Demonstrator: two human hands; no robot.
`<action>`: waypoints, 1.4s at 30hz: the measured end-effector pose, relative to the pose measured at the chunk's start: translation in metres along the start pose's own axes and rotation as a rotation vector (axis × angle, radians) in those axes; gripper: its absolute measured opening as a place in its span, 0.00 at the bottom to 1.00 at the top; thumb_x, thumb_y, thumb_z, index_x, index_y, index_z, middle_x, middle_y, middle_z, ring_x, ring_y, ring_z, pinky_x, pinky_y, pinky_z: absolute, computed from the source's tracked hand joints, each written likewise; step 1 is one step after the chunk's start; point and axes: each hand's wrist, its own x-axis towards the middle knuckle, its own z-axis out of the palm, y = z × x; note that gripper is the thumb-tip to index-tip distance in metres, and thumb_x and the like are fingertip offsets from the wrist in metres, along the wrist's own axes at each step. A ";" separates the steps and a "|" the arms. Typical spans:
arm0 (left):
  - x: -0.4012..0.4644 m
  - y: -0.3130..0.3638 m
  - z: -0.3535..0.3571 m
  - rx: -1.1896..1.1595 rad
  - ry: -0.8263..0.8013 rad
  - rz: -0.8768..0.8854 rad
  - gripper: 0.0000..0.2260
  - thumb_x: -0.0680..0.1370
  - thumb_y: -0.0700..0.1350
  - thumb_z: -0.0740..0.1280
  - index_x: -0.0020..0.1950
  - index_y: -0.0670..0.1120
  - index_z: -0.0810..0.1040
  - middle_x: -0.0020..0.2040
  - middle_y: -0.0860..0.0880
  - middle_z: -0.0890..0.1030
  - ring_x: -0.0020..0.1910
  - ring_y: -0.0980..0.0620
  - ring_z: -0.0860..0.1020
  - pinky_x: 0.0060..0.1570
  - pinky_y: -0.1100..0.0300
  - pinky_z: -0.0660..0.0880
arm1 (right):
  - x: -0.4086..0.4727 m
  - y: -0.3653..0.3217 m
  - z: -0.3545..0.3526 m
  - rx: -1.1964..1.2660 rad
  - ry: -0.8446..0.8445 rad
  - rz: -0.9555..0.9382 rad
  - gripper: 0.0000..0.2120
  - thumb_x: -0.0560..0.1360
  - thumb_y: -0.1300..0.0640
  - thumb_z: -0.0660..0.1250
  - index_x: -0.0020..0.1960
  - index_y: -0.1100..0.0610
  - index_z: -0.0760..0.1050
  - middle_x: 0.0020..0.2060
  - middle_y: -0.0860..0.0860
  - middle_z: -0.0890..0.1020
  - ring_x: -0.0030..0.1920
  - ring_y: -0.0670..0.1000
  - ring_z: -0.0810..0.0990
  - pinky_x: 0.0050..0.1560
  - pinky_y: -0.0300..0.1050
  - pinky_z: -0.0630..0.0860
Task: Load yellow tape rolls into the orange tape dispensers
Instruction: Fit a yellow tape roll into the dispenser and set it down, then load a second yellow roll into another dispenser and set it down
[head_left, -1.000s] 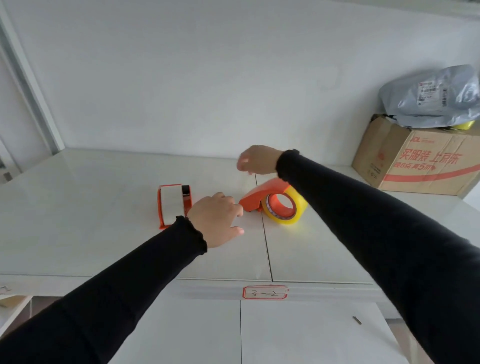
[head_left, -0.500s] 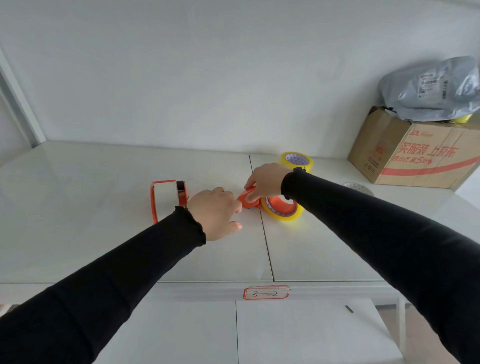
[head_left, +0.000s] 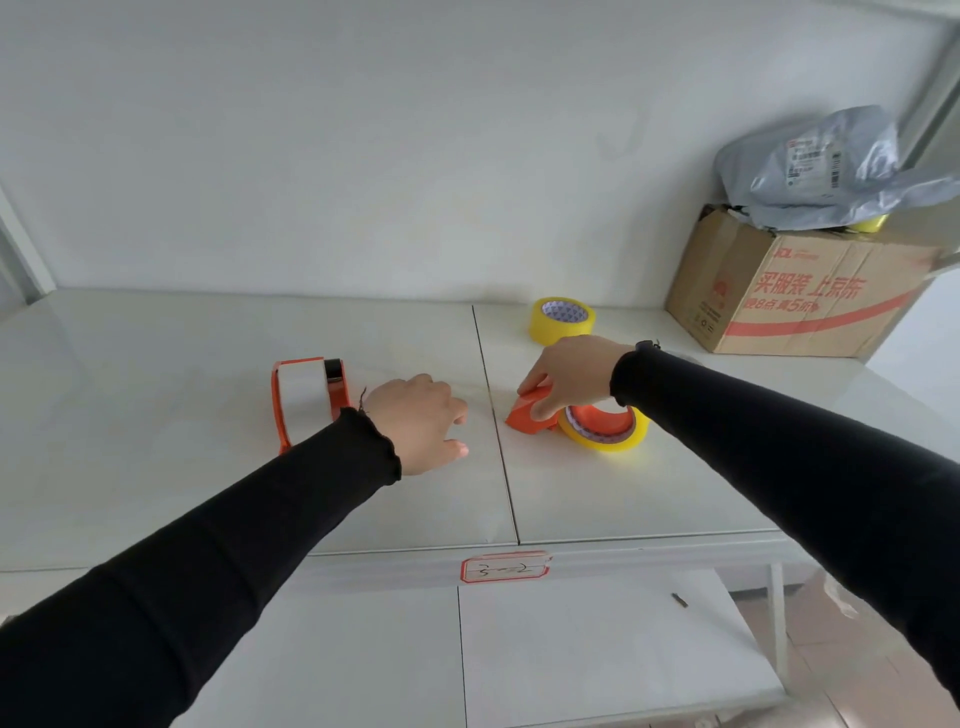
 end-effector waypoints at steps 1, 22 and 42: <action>-0.002 0.001 -0.001 0.004 0.003 0.000 0.21 0.79 0.59 0.59 0.69 0.51 0.73 0.67 0.49 0.75 0.67 0.47 0.70 0.61 0.51 0.70 | -0.002 0.000 0.000 -0.001 0.002 0.001 0.24 0.74 0.41 0.70 0.69 0.44 0.79 0.63 0.44 0.82 0.61 0.51 0.80 0.60 0.49 0.79; -0.078 -0.091 0.035 -2.017 0.449 -0.752 0.17 0.81 0.53 0.64 0.60 0.41 0.78 0.51 0.43 0.82 0.51 0.46 0.81 0.48 0.53 0.78 | 0.050 -0.202 0.025 1.522 0.250 -0.107 0.08 0.78 0.55 0.72 0.49 0.56 0.74 0.43 0.52 0.79 0.44 0.54 0.77 0.45 0.48 0.75; -0.030 0.017 -0.045 -1.895 0.620 -0.165 0.10 0.82 0.44 0.61 0.61 0.45 0.77 0.57 0.46 0.82 0.54 0.49 0.82 0.55 0.55 0.77 | -0.118 0.031 0.052 0.783 1.203 0.295 0.07 0.79 0.58 0.65 0.56 0.55 0.79 0.42 0.42 0.80 0.50 0.54 0.74 0.43 0.45 0.68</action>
